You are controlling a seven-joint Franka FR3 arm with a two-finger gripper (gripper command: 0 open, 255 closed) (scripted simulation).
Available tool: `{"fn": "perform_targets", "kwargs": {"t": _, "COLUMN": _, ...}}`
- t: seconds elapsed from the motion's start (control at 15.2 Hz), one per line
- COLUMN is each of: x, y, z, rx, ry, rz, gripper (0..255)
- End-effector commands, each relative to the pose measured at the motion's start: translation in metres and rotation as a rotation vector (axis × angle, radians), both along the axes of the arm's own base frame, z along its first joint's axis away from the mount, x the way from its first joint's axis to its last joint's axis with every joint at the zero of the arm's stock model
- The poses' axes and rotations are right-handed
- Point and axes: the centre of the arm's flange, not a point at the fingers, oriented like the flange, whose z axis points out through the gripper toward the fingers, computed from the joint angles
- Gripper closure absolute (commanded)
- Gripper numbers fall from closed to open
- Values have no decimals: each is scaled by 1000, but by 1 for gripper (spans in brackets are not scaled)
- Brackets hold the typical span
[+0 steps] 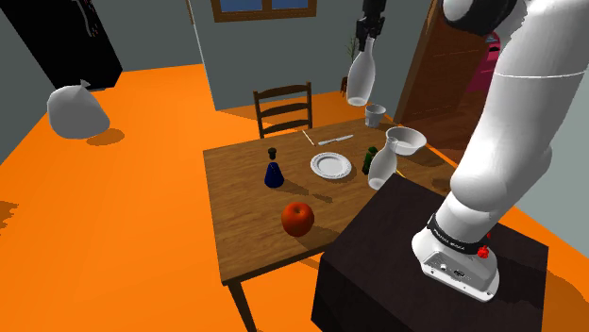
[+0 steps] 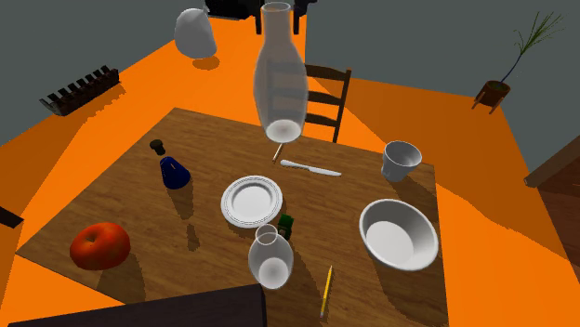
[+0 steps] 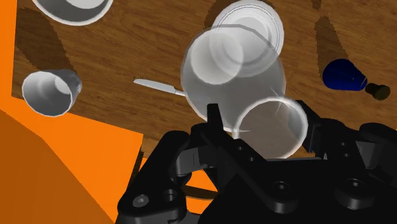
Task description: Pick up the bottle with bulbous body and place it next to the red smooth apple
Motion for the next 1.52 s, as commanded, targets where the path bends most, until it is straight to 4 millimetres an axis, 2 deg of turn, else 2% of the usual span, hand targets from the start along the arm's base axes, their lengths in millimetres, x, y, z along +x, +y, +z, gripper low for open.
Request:
{"fn": "perform_targets", "kwargs": {"t": 0.0, "x": -15, "y": 23, "z": -1, "rx": 0, "ry": 0, "rz": 1, "gripper": 255}}
{"fn": "perform_targets", "kwargs": {"t": 1.45, "x": -152, "y": 280, "z": 0, "rx": 0, "ry": 0, "rz": 1, "gripper": 255}}
